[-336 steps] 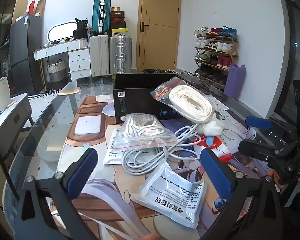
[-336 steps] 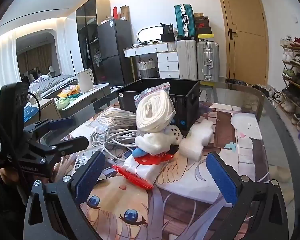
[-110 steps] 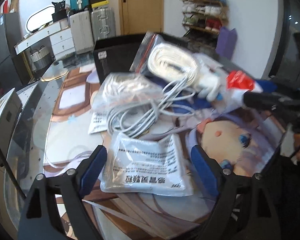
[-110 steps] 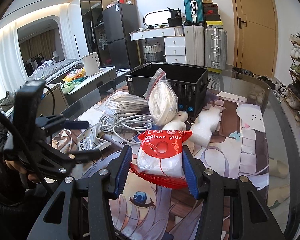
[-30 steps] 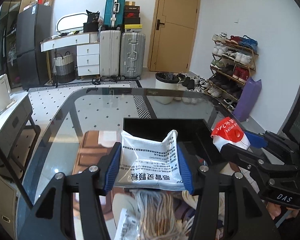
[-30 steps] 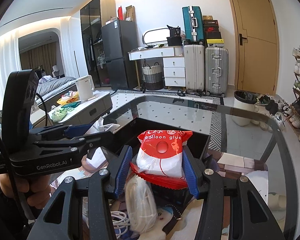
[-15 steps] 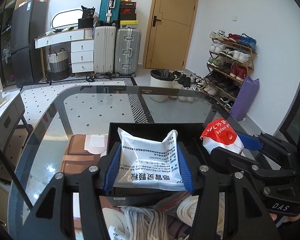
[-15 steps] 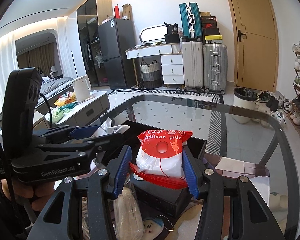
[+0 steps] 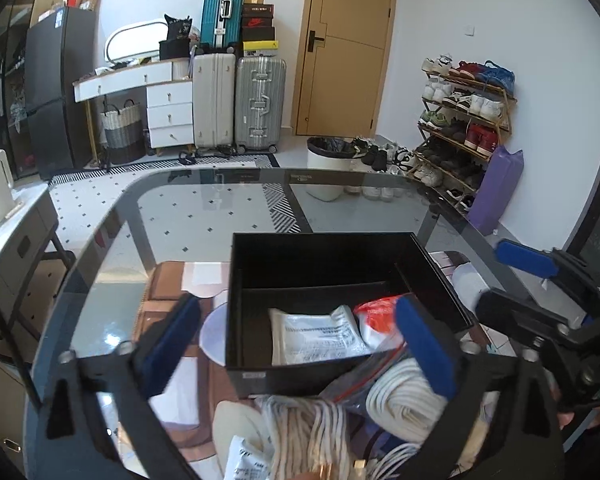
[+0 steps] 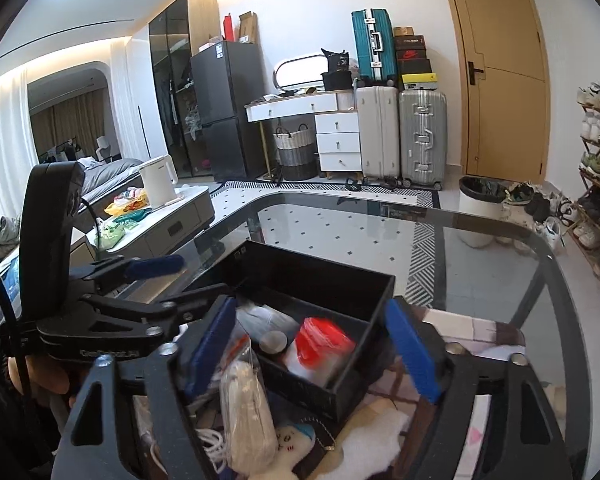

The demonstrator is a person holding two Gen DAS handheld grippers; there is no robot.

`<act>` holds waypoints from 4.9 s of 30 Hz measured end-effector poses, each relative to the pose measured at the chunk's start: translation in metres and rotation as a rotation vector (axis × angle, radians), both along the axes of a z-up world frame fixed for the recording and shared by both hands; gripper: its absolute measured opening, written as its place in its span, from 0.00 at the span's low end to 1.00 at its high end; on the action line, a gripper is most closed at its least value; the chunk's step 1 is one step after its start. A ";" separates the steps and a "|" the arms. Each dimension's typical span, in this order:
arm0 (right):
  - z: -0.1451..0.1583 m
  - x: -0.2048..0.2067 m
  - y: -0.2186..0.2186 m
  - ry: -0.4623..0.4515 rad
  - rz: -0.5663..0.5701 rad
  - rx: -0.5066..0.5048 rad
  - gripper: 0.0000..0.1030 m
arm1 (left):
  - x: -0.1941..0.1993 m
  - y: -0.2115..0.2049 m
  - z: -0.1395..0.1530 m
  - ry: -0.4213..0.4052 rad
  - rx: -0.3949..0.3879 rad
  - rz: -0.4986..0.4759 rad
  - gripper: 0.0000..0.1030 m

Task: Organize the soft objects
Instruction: 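Withdraw both grippers from the black box back over the table, then move right gripper onto white foam piece while left gripper approaches clear cable bag, then close right gripper on white foam while left gripper closes on clear bag of white cables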

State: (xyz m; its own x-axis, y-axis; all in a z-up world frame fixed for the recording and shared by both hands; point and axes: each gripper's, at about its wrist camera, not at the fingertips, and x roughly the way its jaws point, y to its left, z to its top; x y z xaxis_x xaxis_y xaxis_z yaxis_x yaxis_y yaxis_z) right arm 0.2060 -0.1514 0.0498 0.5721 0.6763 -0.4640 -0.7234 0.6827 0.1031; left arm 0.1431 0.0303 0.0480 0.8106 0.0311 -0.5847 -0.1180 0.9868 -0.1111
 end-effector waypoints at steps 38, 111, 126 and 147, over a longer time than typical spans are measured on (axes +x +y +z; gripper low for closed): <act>-0.047 -0.033 -0.048 0.104 -0.118 -0.166 0.99 | -0.085 0.000 -0.030 0.085 0.097 0.071 1.00; -0.096 0.001 -0.042 0.298 -0.193 -0.246 0.79 | -0.080 -0.006 -0.043 0.166 0.028 -0.009 1.00; -0.096 -0.003 -0.041 0.278 -0.191 -0.256 0.69 | -0.080 -0.008 -0.045 0.168 0.030 -0.020 1.00; -0.070 -0.016 -0.047 0.156 -0.189 -0.191 0.33 | -0.079 -0.008 -0.046 0.168 0.023 -0.017 1.00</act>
